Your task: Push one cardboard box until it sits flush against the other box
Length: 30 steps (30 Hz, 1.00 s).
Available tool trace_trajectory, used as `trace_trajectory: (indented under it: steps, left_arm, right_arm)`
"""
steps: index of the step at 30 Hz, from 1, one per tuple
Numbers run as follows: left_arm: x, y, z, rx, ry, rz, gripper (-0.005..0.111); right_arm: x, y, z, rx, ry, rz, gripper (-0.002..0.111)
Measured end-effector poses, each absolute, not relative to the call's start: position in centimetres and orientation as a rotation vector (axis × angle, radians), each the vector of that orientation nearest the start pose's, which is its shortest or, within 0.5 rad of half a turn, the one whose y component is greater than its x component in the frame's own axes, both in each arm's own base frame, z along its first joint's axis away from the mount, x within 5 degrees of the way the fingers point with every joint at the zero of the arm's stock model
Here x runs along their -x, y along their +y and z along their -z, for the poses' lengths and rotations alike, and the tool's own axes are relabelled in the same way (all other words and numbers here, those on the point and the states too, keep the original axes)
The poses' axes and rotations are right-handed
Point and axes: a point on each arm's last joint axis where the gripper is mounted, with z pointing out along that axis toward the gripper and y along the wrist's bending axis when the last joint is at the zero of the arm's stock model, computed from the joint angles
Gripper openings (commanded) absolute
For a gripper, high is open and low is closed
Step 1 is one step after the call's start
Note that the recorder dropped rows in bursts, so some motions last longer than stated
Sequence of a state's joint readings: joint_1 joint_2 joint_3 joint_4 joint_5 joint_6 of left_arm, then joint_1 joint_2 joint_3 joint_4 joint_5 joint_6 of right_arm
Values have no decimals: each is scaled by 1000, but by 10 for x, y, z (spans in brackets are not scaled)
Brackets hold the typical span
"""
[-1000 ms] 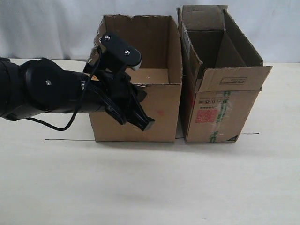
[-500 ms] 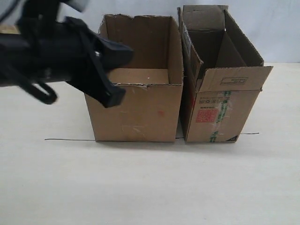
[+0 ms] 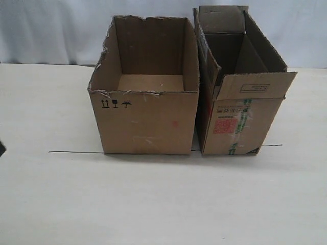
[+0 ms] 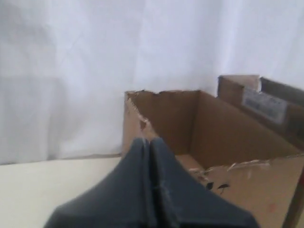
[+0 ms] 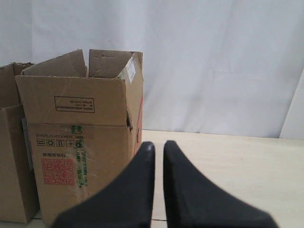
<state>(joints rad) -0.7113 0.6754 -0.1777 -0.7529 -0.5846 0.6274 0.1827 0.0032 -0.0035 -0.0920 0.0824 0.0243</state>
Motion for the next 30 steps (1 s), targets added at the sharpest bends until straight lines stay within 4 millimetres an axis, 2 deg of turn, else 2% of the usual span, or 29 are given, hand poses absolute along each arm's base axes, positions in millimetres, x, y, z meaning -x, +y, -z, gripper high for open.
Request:
trace_trajectory:
  steps: [6,11,23,30]
  left_arm:
    - [-81,-40,-270,-242,1378,473,0]
    - [-63,-35,-270,-297,1345,556,0]
    - [-55,-42,-260,-401,1429,633,0]
    - [-49,-49,-249,-575,1508,620,0]
  right_arm:
    - [-56,10,-207,189,1554,-85,5]
    - [-56,10,-207,189,1554,-85,5]
    - [-56,10,-207,189,1554,-85,5]
    - [-56,10,-207,189,1554,-85,5]
